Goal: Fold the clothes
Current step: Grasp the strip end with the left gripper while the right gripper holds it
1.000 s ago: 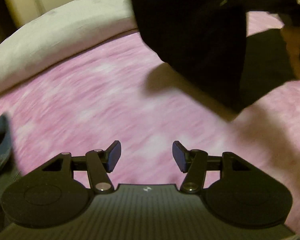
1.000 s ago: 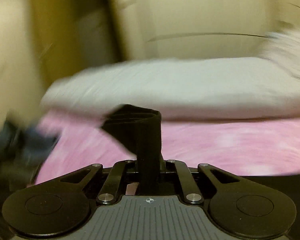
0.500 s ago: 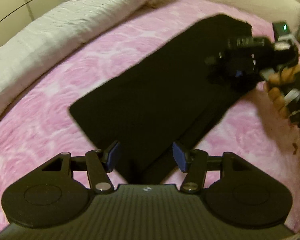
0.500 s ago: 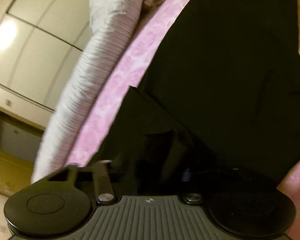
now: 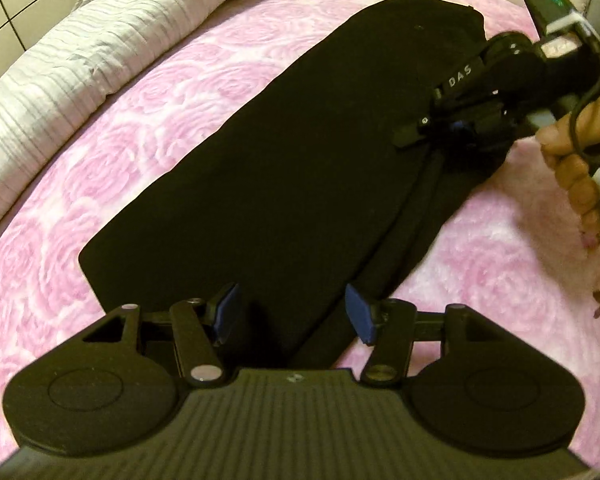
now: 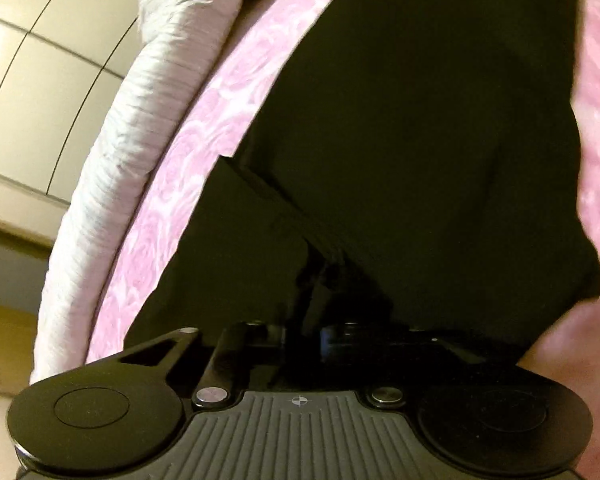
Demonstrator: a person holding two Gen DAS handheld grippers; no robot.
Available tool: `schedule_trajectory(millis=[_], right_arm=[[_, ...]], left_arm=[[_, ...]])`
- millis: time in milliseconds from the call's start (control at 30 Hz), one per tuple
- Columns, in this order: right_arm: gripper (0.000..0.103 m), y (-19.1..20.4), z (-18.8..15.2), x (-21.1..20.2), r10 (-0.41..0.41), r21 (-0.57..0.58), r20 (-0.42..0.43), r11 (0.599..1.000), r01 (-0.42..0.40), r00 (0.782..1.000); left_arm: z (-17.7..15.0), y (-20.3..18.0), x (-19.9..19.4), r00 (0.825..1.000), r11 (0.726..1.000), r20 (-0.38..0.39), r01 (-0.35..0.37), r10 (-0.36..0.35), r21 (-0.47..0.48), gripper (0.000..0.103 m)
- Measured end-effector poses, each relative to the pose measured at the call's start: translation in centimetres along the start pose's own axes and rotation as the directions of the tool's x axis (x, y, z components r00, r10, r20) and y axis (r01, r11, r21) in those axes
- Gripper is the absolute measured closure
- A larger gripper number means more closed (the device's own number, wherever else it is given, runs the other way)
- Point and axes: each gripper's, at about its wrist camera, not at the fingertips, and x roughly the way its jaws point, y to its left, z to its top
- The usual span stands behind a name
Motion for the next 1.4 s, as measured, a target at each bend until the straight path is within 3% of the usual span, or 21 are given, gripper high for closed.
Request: schedule_trajectory(millis=[100, 267, 400, 467, 500, 633, 733, 800, 867, 933, 1000, 1100, 1133, 1200, 1267, 1300, 1400], right_arm=[[0.094, 1.2, 1.3, -1.0, 0.045, -0.053, -0.014, 0.998, -0.046, 0.999], [0.095, 4.1, 4.7, -4.1, 0.225, -0.219, 0.051, 0.953, -0.208, 0.973], [0.094, -0.1, 4.4, -1.3, 0.101, -0.135, -0.034, 0.985, -0.105, 0.994], [0.094, -2.8, 4.5, 0.9, 0.025, -0.042, -0.113, 0.999, -0.030, 0.993], [0.093, -3.6, 4.4, 0.9, 0.025, -0.014, -0.113, 1.000, -0.027, 0.993], [0.072, -3.5, 4.3, -1.8, -0.026, -0.056, -0.010, 0.998, 0.026, 1.000], [0.068, -1.9, 3.3, -4.8, -0.139, -0.176, 0.103, 0.972, 0.156, 0.985], [0.066, 0.0, 2.1, -5.9, -0.169, -0.302, 0.141, 0.931, 0.205, 0.976], [0.061, 3.1, 0.3, -5.0, -0.160, -0.430, 0.140, 0.879, 0.206, 0.977], [0.052, 6.1, -2.8, -3.9, -0.140, -0.573, 0.121, 0.798, 0.185, 0.983], [0.039, 8.8, -7.0, -2.4, -0.110, -0.702, 0.091, 0.697, 0.142, 0.990], [0.039, 10.9, -14.2, -1.2, -0.039, -0.830, 0.024, 0.556, 0.041, 0.999], [0.039, 11.3, -15.9, -0.9, -0.020, -0.845, 0.011, 0.534, 0.020, 1.000], [0.039, 12.6, -17.1, 0.5, 0.005, -0.833, 0.000, 0.554, -0.003, 1.000], [0.039, 13.3, -17.0, 2.3, 0.031, -0.787, -0.029, 0.616, -0.042, 0.999], [0.039, 13.7, -17.3, 2.9, 0.032, -0.779, -0.035, 0.625, -0.047, 0.999], [0.039, 14.2, -18.8, 2.8, -0.038, -0.811, -0.007, 0.586, 0.016, 0.999]], left_arm=[[0.5, 0.0, 0.4, 1.000, 1.000, 0.005, 0.007, -0.007, 0.011, 0.050], [1.5, -0.1, 1.7, 0.999, 1.000, 0.031, 0.017, -0.017, -0.003, 0.046], [1.5, -0.8, 3.3, 0.999, 0.999, -0.017, 0.038, -0.038, 0.012, 0.047], [1.3, -1.0, 3.3, 0.999, 0.999, -0.026, 0.046, -0.045, 0.020, 0.047], [1.1, -0.8, 3.0, 0.998, 0.999, -0.025, 0.051, -0.051, 0.012, 0.047], [-0.1, 1.5, 1.3, 0.999, 0.998, -0.017, 0.048, -0.048, -0.035, 0.047], [-1.3, 4.5, -0.8, 1.000, 0.999, 0.012, 0.017, -0.017, -0.032, 0.046], [-2.2, 6.6, -1.8, 0.999, 0.999, 0.022, -0.029, 0.028, 0.044, 0.045], [-3.3, 8.1, -1.6, 0.996, 0.976, 0.019, -0.087, 0.085, 0.197, 0.042], [-4.3, 9.3, -0.9, 0.992, 0.928, 0.023, -0.127, 0.127, 0.350, 0.042], [-5.0, 10.1, 0.2, 0.990, 0.870, 0.031, -0.133, 0.134, 0.475, 0.042], [-5.3, 10.4, 1.6, 0.994, 0.808, 0.047, -0.106, 0.097, 0.580, 0.042], [-5.4, 10.4, 2.0, 0.995, 0.789, 0.053, -0.096, 0.080, 0.607, 0.042], [-5.5, 10.4, 2.9, 0.997, 0.760, 0.059, -0.079, 0.053, 0.645, 0.042], [-5.8, 10.8, 3.8, 0.998, 0.752, 0.056, -0.067, 0.040, 0.656, 0.042], [-5.9, 11.0, 4.3, 0.998, 0.748, 0.055, -0.062, 0.034, 0.661, 0.042], [-6.2, 12.1, 4.4, 0.998, 0.763, 0.066, -0.053, 0.013, 0.645, 0.042]])
